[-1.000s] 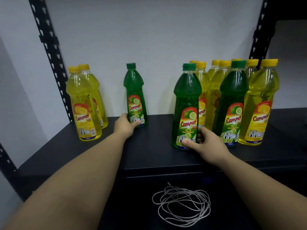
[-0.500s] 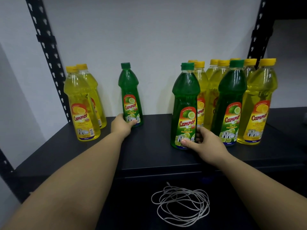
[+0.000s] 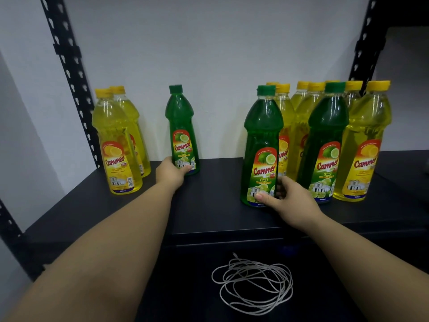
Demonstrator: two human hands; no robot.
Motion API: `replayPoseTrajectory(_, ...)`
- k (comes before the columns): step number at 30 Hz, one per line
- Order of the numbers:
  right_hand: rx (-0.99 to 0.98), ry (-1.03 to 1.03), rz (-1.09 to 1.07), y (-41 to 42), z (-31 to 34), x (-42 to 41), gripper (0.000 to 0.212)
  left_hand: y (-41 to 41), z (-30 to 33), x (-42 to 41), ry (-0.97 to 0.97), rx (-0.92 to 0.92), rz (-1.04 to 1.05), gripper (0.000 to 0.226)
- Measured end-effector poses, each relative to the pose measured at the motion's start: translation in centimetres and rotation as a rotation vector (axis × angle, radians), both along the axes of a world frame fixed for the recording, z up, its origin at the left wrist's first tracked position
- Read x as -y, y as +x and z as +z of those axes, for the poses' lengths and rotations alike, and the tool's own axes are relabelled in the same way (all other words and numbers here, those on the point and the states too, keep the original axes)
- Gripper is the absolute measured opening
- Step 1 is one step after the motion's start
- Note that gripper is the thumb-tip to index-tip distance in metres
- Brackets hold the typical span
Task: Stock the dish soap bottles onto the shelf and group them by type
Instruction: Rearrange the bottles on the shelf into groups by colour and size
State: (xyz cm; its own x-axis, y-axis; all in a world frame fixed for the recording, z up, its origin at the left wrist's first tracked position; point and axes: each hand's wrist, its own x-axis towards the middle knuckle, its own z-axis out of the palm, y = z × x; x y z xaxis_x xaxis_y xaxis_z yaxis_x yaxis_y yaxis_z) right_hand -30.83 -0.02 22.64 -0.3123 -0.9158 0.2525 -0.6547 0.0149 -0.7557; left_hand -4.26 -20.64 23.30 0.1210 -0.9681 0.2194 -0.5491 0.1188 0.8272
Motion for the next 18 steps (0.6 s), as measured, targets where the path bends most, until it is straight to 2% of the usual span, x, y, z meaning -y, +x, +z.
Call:
replayPoseTrajectory(3,0.004,0.005,0.004,0.0,0.0,0.0,0.1,0.1,0.0,0.0,0.01,0.009,0.0,0.059)
replayPoseTrajectory(6,-0.012,0.002,0.007,0.1,0.1,0.0,0.091,0.1,0.1,-0.1,0.02,0.007,-0.013,0.061)
replayPoseTrajectory(8,-0.024,0.005,0.016,0.3,0.1,0.1,0.086,0.1,0.2,-0.5,0.019,0.015,-0.001,0.069)
replayPoseTrajectory(11,-0.043,0.027,0.029,1.0,0.2,0.4,0.091,1.2,0.0,-1.2,0.016,0.064,0.009,0.082)
replayPoseTrajectory(15,-0.046,0.048,0.056,2.7,0.6,1.5,0.087,4.5,-0.5,-2.7,0.056,0.14,-0.119,0.093)
replayPoseTrajectory(18,-0.039,0.065,0.088,4.9,0.8,3.0,0.09,7.5,-0.2,-4.7,0.052,0.301,-0.253,0.09)
